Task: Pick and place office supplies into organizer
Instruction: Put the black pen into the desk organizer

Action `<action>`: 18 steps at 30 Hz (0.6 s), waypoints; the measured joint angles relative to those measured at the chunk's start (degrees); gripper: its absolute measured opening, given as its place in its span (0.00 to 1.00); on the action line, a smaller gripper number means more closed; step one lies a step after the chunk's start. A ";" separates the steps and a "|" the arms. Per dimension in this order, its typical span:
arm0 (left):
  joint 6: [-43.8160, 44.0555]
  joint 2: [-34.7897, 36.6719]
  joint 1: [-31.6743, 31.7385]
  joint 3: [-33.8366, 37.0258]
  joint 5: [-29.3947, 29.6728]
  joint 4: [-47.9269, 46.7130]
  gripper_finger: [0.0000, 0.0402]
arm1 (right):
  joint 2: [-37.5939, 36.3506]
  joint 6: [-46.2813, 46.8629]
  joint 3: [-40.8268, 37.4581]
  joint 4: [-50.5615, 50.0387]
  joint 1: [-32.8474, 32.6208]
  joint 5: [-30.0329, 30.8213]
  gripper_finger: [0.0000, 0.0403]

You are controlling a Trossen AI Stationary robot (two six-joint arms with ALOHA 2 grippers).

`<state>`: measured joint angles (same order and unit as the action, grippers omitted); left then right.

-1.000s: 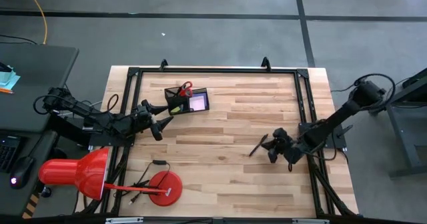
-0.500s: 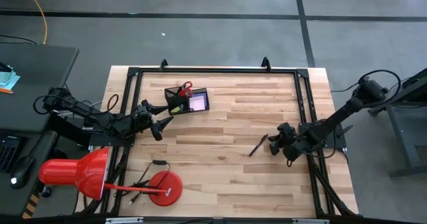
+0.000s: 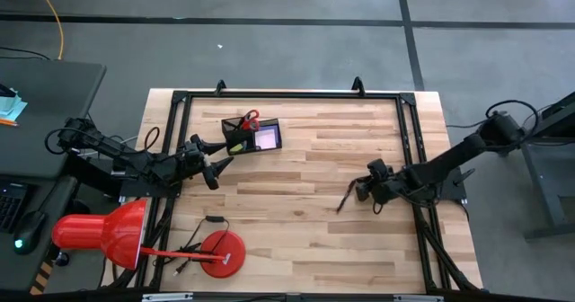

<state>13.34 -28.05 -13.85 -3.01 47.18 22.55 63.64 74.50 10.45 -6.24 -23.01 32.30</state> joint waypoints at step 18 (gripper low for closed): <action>-1.09 0.00 0.00 0.00 0.00 -0.04 0.66 | 14.12 -19.62 0.01 27.11 13.19 -7.85 0.00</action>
<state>12.25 -28.05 -13.85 -3.01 47.18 22.50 77.77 54.88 10.47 20.87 -9.82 24.45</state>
